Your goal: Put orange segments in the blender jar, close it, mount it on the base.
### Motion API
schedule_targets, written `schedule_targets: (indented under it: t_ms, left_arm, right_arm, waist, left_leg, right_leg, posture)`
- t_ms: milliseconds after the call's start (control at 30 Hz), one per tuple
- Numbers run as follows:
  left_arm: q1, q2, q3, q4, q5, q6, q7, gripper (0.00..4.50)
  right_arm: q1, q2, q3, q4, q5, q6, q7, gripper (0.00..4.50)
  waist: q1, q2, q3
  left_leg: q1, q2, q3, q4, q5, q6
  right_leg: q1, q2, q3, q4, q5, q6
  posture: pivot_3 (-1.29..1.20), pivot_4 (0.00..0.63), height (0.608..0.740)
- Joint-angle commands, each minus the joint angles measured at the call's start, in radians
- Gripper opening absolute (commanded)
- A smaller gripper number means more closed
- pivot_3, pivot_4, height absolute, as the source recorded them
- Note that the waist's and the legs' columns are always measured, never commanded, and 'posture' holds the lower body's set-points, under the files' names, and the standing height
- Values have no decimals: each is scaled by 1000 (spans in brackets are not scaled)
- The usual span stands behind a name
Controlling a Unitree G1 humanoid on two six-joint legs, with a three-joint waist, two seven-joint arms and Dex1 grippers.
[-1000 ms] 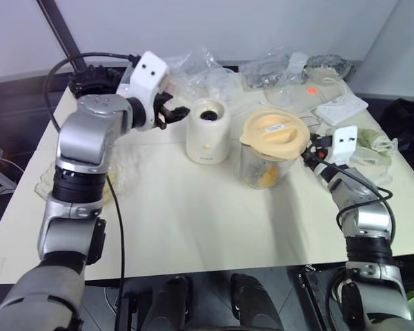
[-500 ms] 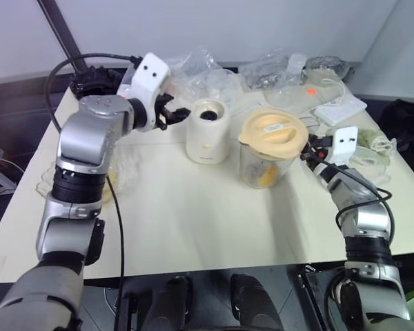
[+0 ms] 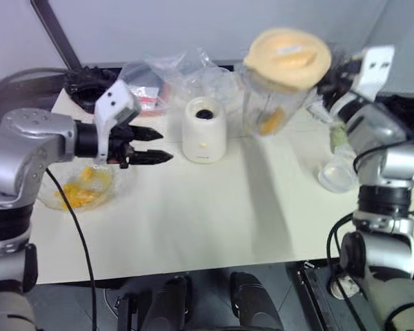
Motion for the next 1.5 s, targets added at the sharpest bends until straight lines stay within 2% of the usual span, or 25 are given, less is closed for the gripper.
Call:
schedule_targets:
  t_ms: [33,200,333,667,900,1167,1500]
  left_arm:
    - [9,41,45,25,6,-68,1,3045]
    - [35,85,46,74,16,-134,-4,3045]
    - [56,107,68,122,33,-181,10,3045]
    - [108,102,98,108,21,-191,71,3045]
    - [146,107,132,80,9,-184,118,3045]
    - [163,108,164,71,-9,-179,144,3045]
    - [130,60,240,67,-131,-128,184,3045]
  right_arm:
    - [-124,-28,28,46,-34,-13,12,861]
    - [-275,-18,52,168,-35,-16,46,861]
    - [-387,31,60,298,-39,-52,59,861]
    - [-542,166,63,476,-43,-59,45,861]
    - [-563,232,83,584,-57,-113,63,861]
    - [-541,246,81,660,-69,-167,74,861]
    - [-520,275,88,761,-90,-239,65,861]
  waist:
    - [1,-1,1]
    - [-4,-1,1]
    - [-7,-1,2]
    - [-5,-1,2]
    - [-6,-1,2]
    - [-6,-1,2]
    - [-8,-1,2]
  left_leg:
    - [0,0,0,0,0,0]
    - [-1,0,1,-2,0,0]
    - [-1,0,2,-3,0,0]
    - [-2,0,2,-4,0,0]
    - [-3,0,1,-4,0,0]
    - [-3,0,1,-4,0,0]
    - [-3,0,1,-4,0,-1]
  right_leg:
    - [0,0,0,0,0,0]
    - [-2,0,0,0,0,0]
    - [-4,0,1,0,0,0]
    - [-5,0,1,1,0,0]
    - [-7,-1,1,1,0,0]
    - [-7,-1,1,1,0,0]
    - [-7,0,1,2,0,-1]
  posture:
    - [0,150,740]
    - [0,150,740]
    - [0,150,740]
    - [0,150,740]
    - [0,150,740]
    - [0,150,740]
    - [0,150,740]
